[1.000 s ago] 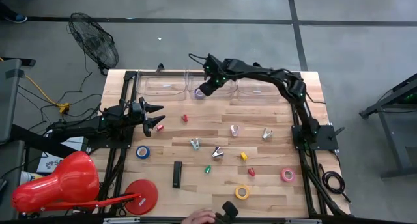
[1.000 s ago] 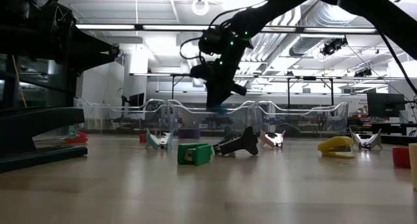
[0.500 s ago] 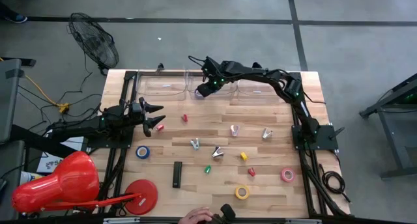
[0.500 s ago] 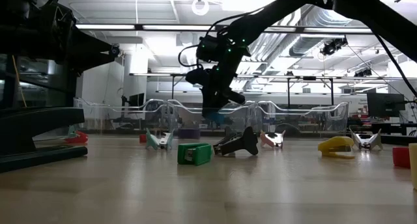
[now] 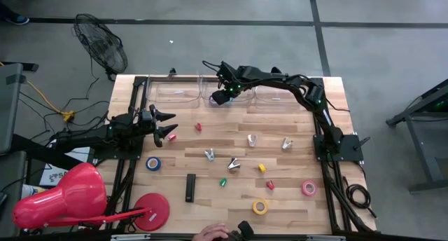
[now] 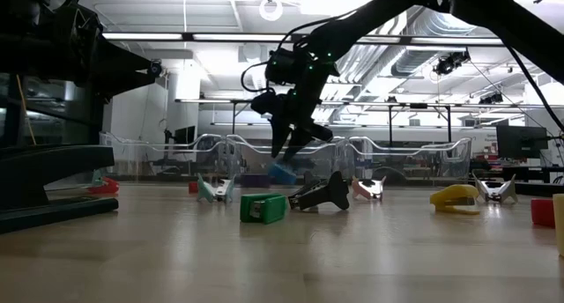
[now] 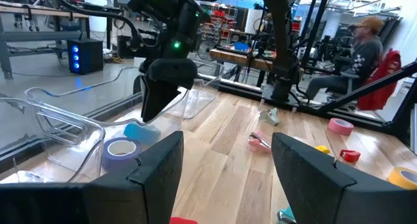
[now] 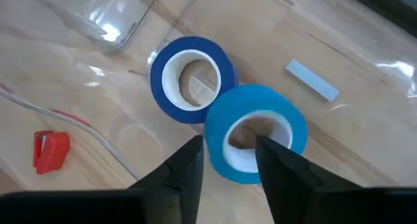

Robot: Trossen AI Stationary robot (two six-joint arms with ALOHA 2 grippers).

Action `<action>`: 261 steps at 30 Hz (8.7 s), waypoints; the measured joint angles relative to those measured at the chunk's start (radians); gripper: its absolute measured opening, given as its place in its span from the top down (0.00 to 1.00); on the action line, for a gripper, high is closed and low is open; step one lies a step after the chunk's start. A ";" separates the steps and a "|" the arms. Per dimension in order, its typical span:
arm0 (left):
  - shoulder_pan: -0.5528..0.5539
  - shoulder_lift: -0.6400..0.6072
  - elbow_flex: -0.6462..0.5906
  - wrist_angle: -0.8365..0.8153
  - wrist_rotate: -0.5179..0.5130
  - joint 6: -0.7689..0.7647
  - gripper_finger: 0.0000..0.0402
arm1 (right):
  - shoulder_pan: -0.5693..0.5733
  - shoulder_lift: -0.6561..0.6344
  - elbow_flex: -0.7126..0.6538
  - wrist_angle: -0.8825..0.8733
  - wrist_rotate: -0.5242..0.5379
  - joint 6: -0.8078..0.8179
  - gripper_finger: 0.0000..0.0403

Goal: Pick and place Stapler, Stapler remover, tape
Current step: Put the pink tape into the middle transparent bin, then put the yellow tape into the middle transparent bin

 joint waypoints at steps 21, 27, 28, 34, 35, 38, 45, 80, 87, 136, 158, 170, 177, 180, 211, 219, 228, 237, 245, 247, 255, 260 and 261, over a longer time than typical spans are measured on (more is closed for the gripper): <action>0.000 0.000 0.000 0.000 0.000 0.000 0.43 | 0.033 -0.208 0.000 -0.209 0.034 -0.071 0.63; 0.000 0.000 0.000 0.000 0.000 0.000 0.43 | 0.095 -0.308 -0.007 -0.356 0.133 -0.097 0.63; 0.000 0.000 0.000 0.000 0.000 0.000 0.43 | 0.107 -0.328 -0.021 -0.371 0.145 -0.099 0.64; 0.000 0.000 0.000 0.000 0.000 0.000 0.43 | 0.198 -0.481 -0.226 -0.385 0.144 -0.077 0.64; 0.000 0.000 0.000 0.000 0.000 0.000 0.43 | 0.214 -0.514 -0.274 -0.379 0.144 -0.064 0.64; 0.000 0.000 0.000 0.000 0.000 0.000 0.43 | 0.265 -0.619 -0.424 -0.353 0.140 0.004 0.64; 0.000 0.000 0.000 0.000 0.000 0.000 0.43 | 0.412 -0.851 -0.734 -0.293 0.066 0.277 0.64; 0.000 0.000 0.000 0.000 0.000 0.000 0.43 | 1.171 -0.922 -1.115 0.017 -0.025 1.574 0.64; 0.000 0.000 0.000 0.000 0.000 0.000 0.43 | 1.273 -0.872 -1.114 0.047 -0.069 1.786 0.64; 0.000 0.000 0.000 0.000 0.000 0.000 0.43 | 1.269 -0.665 -1.111 0.033 -0.071 1.669 0.92; 0.000 0.000 0.000 0.000 0.000 0.000 0.43 | 0.934 -0.988 -1.114 0.064 0.126 0.946 0.92; 0.000 0.000 0.000 0.000 0.000 0.000 0.43 | 0.516 -0.964 -1.042 0.223 -0.024 0.308 0.92; 0.000 0.000 0.000 0.000 0.000 0.000 0.43 | 0.306 -0.814 -0.798 0.145 -0.029 0.033 0.92; 0.000 0.000 0.000 0.000 0.000 0.000 0.43 | 0.233 -0.725 -0.673 0.102 -0.031 -0.057 0.92; 0.000 0.000 0.000 0.000 0.000 0.000 0.43 | -0.066 -0.098 -0.144 0.007 -0.018 0.023 0.89; 0.000 0.000 0.000 0.000 0.000 0.000 0.43 | -0.066 -0.098 -0.145 0.006 -0.033 0.024 0.72; 0.000 0.000 0.000 0.000 0.000 0.000 0.43 | -0.066 -0.099 -0.142 0.004 -0.038 0.026 0.67; 0.000 0.000 0.000 0.000 0.000 0.000 0.43 | -0.036 -0.190 -0.137 -0.061 -0.040 0.019 0.66; 0.000 0.000 0.000 0.000 0.000 0.000 0.43 | 0.045 -0.303 -0.143 -0.234 0.040 -0.033 0.66; 0.000 0.000 0.000 0.000 0.000 0.000 0.43 | 0.076 -0.333 -0.163 -0.262 0.057 -0.042 0.66; 0.000 0.000 0.000 0.000 0.000 0.000 0.43 | 0.263 -0.532 -0.426 -0.261 0.067 0.069 0.66; 0.000 0.000 0.000 0.000 0.000 0.000 0.43 | 0.418 -0.685 -0.638 -0.217 0.067 0.243 0.66; 0.000 0.000 0.000 0.000 0.000 0.000 0.43 | 0.452 -0.711 -0.677 -0.201 0.067 0.285 0.66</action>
